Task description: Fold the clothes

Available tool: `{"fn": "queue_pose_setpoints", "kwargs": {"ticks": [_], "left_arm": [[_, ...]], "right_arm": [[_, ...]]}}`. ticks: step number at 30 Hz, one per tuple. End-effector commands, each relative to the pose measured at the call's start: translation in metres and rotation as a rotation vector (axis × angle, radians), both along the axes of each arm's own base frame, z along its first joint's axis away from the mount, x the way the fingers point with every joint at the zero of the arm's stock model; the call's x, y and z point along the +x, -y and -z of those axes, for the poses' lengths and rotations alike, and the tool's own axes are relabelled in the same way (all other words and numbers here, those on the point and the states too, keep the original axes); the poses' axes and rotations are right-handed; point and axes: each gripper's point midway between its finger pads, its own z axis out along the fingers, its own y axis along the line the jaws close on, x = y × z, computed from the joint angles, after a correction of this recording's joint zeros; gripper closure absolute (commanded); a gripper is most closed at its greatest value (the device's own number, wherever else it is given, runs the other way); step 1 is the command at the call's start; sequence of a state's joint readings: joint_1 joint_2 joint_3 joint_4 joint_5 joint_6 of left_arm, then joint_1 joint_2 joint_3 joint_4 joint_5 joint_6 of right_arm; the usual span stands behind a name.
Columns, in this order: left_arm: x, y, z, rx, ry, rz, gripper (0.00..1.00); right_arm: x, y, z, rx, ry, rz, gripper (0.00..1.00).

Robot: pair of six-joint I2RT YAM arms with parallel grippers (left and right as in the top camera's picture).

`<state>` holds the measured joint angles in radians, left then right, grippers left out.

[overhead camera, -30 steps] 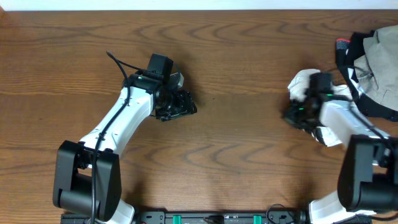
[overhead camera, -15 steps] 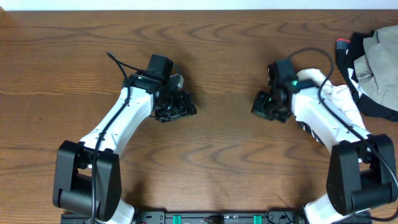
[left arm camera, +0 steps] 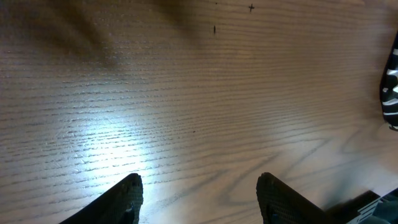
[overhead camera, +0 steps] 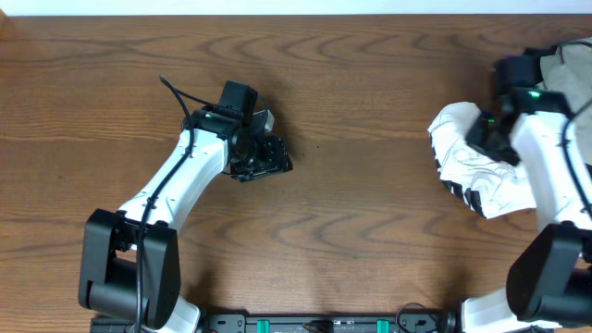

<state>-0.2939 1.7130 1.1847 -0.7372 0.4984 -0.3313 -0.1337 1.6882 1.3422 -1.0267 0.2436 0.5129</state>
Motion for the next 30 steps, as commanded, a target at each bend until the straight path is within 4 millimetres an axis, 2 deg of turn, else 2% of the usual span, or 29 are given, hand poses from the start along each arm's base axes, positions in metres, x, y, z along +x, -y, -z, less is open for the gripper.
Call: {"fn": "queue_pose_setpoints", "kwargs": {"ticks": [1, 7, 10, 13, 22, 27, 30], "left_arm": [[-0.001, 0.0, -0.002, -0.005, 0.011, 0.022, 0.39], [-0.002, 0.0, -0.002, -0.005, 0.01, 0.022, 0.39], [-0.002, 0.0, -0.002, -0.005, 0.01, 0.022, 0.39], [-0.001, 0.0, -0.002, -0.005, 0.011, 0.022, 0.39], [0.001, 0.001, -0.003, -0.008, 0.02, 0.022, 0.39], [0.001, 0.001, -0.003, -0.008, 0.021, 0.022, 0.39], [0.001, 0.001, -0.003, -0.008, 0.021, 0.022, 0.39]], "right_arm": [[-0.013, 0.025, 0.015, -0.008, -0.055, 0.013, 0.94], [-0.028, 0.047, 0.046, 0.023, -0.069, 0.086, 0.94], [-0.033, 0.047, 0.066, 0.058, -0.074, 0.092, 0.94], [-0.034, 0.038, 0.083, 0.114, -0.077, 0.079, 0.95], [-0.034, -0.027, 0.129, 0.367, -0.109, 0.016, 0.99], [-0.028, -0.077, 0.133, 0.445, -0.12, -0.065, 0.99], [-0.02, -0.12, 0.131, 0.49, -0.101, -0.151, 0.99]]}}
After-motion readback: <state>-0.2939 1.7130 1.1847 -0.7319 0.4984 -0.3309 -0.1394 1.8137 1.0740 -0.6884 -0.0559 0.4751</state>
